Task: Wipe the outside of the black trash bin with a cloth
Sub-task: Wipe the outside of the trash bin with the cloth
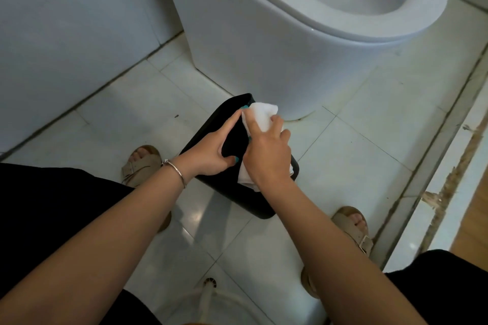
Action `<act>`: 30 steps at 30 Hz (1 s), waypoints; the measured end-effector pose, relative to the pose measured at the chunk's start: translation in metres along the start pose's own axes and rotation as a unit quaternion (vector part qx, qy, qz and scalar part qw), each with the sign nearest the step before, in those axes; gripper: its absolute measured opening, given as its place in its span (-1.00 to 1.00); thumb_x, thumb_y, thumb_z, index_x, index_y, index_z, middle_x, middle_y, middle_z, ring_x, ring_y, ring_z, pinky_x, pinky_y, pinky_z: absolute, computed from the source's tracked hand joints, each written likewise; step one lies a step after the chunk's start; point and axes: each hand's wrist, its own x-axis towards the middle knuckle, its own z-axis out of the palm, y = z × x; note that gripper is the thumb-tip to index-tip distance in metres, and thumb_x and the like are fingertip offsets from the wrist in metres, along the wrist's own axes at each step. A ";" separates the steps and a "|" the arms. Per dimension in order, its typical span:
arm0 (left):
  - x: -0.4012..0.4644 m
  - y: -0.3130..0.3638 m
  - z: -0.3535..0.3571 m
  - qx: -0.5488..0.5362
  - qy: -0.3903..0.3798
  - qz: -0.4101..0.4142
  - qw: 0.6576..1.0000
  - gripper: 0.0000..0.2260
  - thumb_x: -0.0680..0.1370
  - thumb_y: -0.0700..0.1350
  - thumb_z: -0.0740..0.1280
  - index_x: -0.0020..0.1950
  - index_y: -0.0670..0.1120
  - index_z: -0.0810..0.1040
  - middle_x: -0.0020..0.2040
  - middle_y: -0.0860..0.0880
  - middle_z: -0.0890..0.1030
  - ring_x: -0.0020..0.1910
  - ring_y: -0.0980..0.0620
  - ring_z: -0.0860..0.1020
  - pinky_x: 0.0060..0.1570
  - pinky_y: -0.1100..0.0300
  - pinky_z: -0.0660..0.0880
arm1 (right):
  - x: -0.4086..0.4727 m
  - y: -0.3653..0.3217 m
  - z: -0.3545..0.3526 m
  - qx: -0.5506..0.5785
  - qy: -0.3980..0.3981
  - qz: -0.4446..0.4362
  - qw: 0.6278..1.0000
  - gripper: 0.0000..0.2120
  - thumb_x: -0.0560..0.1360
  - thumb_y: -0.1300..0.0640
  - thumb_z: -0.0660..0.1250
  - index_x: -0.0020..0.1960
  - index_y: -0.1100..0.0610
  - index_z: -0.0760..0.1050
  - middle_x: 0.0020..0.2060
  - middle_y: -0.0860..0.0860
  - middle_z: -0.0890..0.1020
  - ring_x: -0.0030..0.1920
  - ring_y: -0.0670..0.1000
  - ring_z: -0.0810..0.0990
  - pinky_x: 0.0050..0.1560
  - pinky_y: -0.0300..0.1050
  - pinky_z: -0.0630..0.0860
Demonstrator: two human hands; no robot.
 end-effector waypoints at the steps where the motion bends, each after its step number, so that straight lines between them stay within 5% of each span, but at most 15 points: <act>1: -0.001 0.000 0.001 -0.002 0.001 0.000 1.000 -0.07 0.45 -0.29 0.38 0.58 0.19 -0.14 0.40 0.19 0.32 0.35 0.21 0.38 0.25 0.42 0.32 | -0.002 0.001 0.001 -0.003 0.002 0.000 1.000 -0.28 0.46 0.26 0.19 0.49 -0.25 0.08 0.40 0.20 0.16 0.13 0.25 0.32 -0.01 0.11 0.45; 7: -0.005 0.001 0.005 -0.004 0.007 -0.007 1.000 -0.07 0.48 -0.26 0.41 0.57 0.22 -0.14 0.39 0.25 0.23 0.31 0.29 0.28 0.12 0.57 0.25 | 0.024 0.023 0.000 0.114 0.013 0.070 0.991 -0.39 0.56 0.19 0.16 0.50 -0.25 0.11 0.32 0.14 0.24 0.14 0.21 0.35 -0.06 -0.04 0.36; 12: -0.009 -0.003 0.004 -0.024 0.028 -0.015 0.999 -0.08 0.48 -0.25 0.42 0.57 0.23 -0.12 0.42 0.24 0.21 0.36 0.19 0.31 0.26 0.29 0.36 | 0.000 0.037 0.026 0.181 0.047 0.058 0.981 -0.38 0.59 0.13 0.20 0.50 -0.30 0.05 0.37 0.10 0.23 0.22 0.11 0.36 0.09 -0.13 0.38; 15: -0.013 -0.007 0.002 -0.052 0.039 -0.024 0.998 -0.09 0.48 -0.28 0.43 0.56 0.26 -0.08 0.43 0.28 0.19 0.39 0.18 0.30 0.25 0.32 0.39 | -0.021 0.053 0.050 0.236 0.076 0.163 0.955 -0.41 0.59 0.08 0.21 0.50 -0.31 0.07 0.36 0.03 0.25 0.20 0.05 0.41 0.12 -0.11 0.45; 19: -0.014 -0.005 0.002 -0.048 0.035 -0.024 0.998 -0.07 0.47 -0.25 0.44 0.54 0.30 -0.08 0.50 0.18 0.20 0.42 0.11 0.31 0.33 0.05 0.43 | -0.027 0.067 0.063 0.314 0.084 0.291 0.900 -0.46 0.59 0.01 0.22 0.51 -0.18 0.13 0.31 -0.03 0.29 0.18 0.07 0.47 0.00 -0.17 0.37; 24: -0.014 0.001 0.010 -0.027 0.039 -0.019 0.999 -0.09 0.47 -0.27 0.41 0.58 0.19 -0.10 0.37 0.30 0.26 0.27 0.28 0.35 0.23 0.32 0.38 | -0.015 0.026 0.045 0.246 0.094 0.180 0.948 -0.38 0.59 0.11 0.22 0.48 -0.35 0.08 0.39 0.09 0.22 0.29 0.12 0.34 0.20 -0.08 0.40; 27: -0.014 0.002 0.014 -0.015 0.045 -0.010 0.999 -0.10 0.47 -0.30 0.39 0.59 0.13 -0.11 0.28 0.47 0.21 0.20 0.47 0.31 0.12 0.58 0.27 | -0.016 0.020 0.043 0.260 0.109 0.101 0.954 -0.38 0.56 0.09 0.24 0.47 -0.37 0.10 0.36 0.07 0.24 0.28 0.11 0.36 0.15 -0.13 0.40; 30: -0.014 0.002 0.014 -0.026 0.052 -0.010 0.998 -0.09 0.47 -0.31 0.40 0.59 0.13 -0.10 0.33 0.49 0.16 0.20 0.62 0.24 0.17 0.59 0.24 | -0.019 0.037 0.050 0.255 0.129 0.098 0.953 -0.37 0.55 0.07 0.24 0.44 -0.42 0.08 0.33 0.05 0.26 0.25 0.10 0.40 0.10 -0.15 0.43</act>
